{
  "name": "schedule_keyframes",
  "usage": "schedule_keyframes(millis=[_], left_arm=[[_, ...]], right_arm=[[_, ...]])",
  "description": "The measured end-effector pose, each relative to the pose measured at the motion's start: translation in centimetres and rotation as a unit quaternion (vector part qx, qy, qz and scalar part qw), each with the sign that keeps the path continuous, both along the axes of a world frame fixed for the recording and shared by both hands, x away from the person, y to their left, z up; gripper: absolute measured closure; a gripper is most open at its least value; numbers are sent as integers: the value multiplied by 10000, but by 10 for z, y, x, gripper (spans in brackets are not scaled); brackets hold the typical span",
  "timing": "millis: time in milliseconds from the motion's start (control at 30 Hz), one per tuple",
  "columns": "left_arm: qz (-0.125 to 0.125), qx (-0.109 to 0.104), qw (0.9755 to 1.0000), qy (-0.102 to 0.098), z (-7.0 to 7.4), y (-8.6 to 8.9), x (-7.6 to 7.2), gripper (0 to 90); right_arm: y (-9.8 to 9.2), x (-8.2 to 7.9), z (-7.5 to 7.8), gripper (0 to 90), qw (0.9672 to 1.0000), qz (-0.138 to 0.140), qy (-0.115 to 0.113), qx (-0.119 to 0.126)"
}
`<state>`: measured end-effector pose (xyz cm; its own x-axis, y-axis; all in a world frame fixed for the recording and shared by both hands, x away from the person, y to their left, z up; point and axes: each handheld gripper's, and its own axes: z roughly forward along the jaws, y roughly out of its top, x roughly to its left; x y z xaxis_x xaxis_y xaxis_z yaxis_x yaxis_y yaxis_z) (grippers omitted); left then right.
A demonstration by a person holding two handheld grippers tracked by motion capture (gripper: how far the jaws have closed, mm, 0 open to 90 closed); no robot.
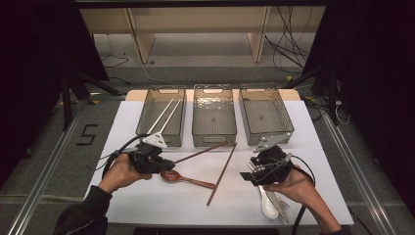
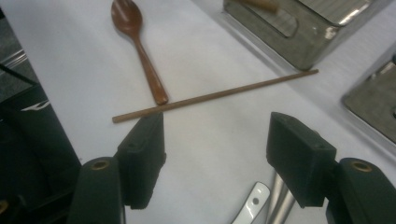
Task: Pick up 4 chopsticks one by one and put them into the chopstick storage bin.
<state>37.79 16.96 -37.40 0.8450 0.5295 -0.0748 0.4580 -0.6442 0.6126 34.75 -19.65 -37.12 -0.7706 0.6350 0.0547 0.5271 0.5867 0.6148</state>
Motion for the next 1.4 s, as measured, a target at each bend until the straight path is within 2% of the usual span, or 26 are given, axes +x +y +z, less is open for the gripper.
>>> schedule_keyframes(millis=[100,233,400,700,1000,1067,1400], left_arm=[[161,-118,9998,-69,3,9,6,852],[404,-162,9990,-128,5,18,16,852],[755,-297,9964,-226,6,27,28,851],[1340,-506,9892,-296,10,40,56,852],[1808,-458,9820,-290,12,48,87,852],[1857,-437,9813,-272,12,49,92,852],[2265,-362,9731,-188,4,56,113,852]], right_arm=[[-6,-2,-4,355,9999,-112,42,81],[-13,-5,-9,333,9996,-232,42,181],[-19,-9,-15,312,9989,-383,-19,287],[-22,-14,-20,302,9986,-430,7,313],[-19,-16,-22,303,9990,-364,20,271],[-19,-16,-23,304,9990,-362,21,264],[-18,-15,-24,305,9991,-355,60,244]])
